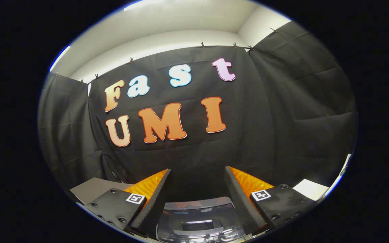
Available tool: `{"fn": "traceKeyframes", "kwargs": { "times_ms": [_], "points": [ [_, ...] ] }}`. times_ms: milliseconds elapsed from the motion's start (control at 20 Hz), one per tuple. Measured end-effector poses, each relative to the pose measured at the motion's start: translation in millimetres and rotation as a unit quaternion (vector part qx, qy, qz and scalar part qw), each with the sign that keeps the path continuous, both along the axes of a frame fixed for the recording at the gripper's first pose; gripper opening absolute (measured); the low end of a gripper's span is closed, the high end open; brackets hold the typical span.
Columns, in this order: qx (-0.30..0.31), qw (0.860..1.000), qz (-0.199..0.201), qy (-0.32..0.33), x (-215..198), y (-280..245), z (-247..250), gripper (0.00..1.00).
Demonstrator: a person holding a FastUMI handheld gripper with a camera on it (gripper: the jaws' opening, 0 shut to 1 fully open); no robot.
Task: Put the clothes into the washing machine and then close the washing machine lid.
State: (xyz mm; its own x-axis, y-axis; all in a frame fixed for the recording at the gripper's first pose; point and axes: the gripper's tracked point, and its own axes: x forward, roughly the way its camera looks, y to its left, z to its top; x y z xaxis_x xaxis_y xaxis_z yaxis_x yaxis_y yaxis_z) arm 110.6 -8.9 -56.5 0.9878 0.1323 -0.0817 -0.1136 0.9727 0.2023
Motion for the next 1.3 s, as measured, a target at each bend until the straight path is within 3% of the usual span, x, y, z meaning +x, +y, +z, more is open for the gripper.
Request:
{"fn": "traceKeyframes", "kwargs": {
  "times_ms": [1300],
  "points": [
    [0.002,1.0,0.007,-0.005,-6.6,7.1,3.1,0.99]
  ]
}}
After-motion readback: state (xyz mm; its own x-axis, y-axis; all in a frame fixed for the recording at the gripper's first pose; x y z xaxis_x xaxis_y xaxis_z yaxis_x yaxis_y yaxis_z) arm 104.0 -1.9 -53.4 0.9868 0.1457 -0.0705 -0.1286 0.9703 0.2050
